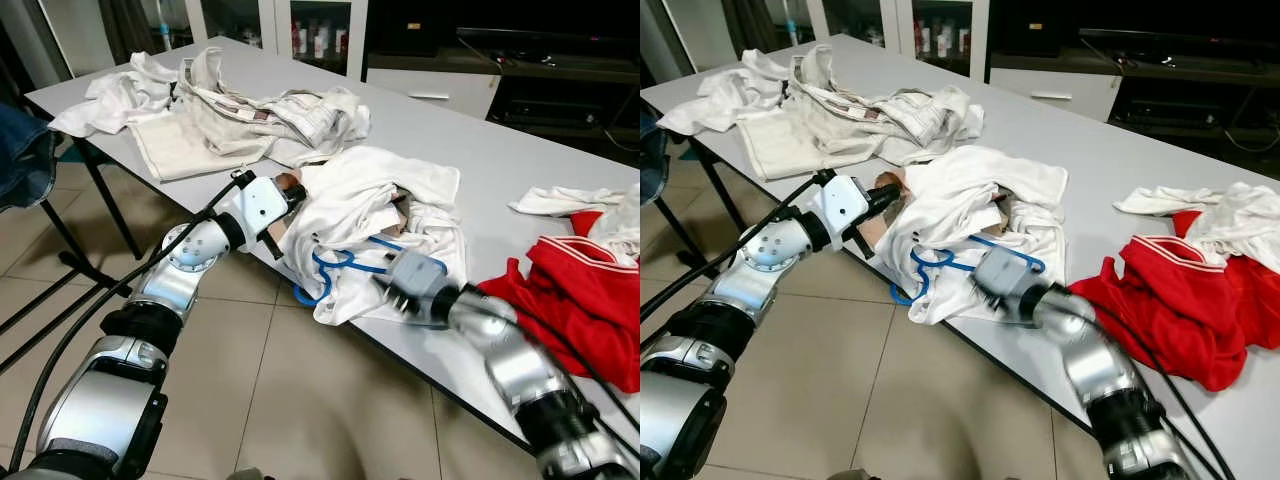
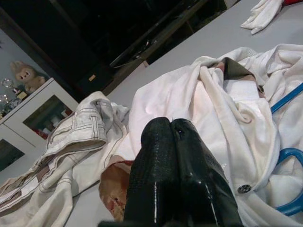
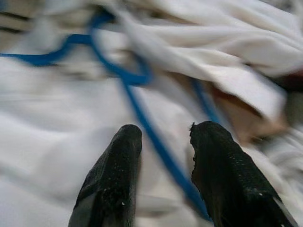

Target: Hang hanger

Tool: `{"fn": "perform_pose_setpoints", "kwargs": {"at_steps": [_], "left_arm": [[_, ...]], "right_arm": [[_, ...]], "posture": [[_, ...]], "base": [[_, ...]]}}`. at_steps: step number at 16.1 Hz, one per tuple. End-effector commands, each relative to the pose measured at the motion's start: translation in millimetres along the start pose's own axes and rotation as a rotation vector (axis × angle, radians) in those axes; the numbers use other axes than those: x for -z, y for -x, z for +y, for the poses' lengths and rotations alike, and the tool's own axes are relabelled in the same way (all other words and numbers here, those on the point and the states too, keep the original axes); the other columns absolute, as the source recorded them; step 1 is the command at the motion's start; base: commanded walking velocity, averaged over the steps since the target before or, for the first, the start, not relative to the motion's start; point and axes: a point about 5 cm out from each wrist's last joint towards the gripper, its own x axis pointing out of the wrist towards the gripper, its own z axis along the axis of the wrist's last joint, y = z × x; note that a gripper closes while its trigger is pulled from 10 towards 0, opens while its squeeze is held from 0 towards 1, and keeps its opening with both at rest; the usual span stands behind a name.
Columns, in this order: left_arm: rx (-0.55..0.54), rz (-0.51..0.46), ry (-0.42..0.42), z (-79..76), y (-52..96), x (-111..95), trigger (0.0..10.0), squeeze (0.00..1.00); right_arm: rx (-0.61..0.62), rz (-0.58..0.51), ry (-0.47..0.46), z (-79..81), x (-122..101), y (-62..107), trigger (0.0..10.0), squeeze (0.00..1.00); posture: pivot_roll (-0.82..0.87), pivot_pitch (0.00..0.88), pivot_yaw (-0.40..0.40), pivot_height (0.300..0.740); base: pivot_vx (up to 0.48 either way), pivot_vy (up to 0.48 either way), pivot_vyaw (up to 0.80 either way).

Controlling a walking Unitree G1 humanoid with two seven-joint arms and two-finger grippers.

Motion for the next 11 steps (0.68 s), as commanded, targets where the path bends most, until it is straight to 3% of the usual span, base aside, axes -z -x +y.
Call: {"fn": "perform_pose_setpoints", "kwargs": {"at_steps": [1,3,7,8,11], "left_arm": [[0.018,-0.005,-0.026,0.5,-1.8,-4.0,10.0,0.00],[0.015,-0.001,-0.028,0.6,-0.4,-2.9,10.0,0.00],[0.015,0.002,-0.031,1.5,-0.6,-2.9,10.0,0.00],[0.016,-0.001,-0.034,2.5,-2.3,-4.6,10.0,0.00],[0.016,-0.004,-0.040,3.2,-3.5,-5.9,10.0,0.00]], "right_arm": [[0.033,0.003,-0.020,-5.2,0.0,-1.4,10.0,0.00],[0.060,0.048,-0.023,-5.7,2.4,-7.7,10.0,0.00],[-0.026,0.077,-0.004,8.9,3.7,-14.4,10.0,0.00],[-0.084,0.095,-0.046,17.1,7.3,-16.4,10.0,0.00],[-0.053,0.096,-0.046,13.7,5.9,-16.2,10.0,0.00]], "posture": [[0.00,0.013,0.005,0.723],[0.01,0.009,0.004,0.723],[0.01,0.000,0.010,0.723],[0.01,0.000,0.011,0.723],[0.01,0.000,0.012,0.723]], "base": [[0.000,0.000,0.00],[0.000,0.000,0.00],[0.000,0.000,0.00],[0.000,0.000,0.00],[0.000,0.000,0.00]]}}
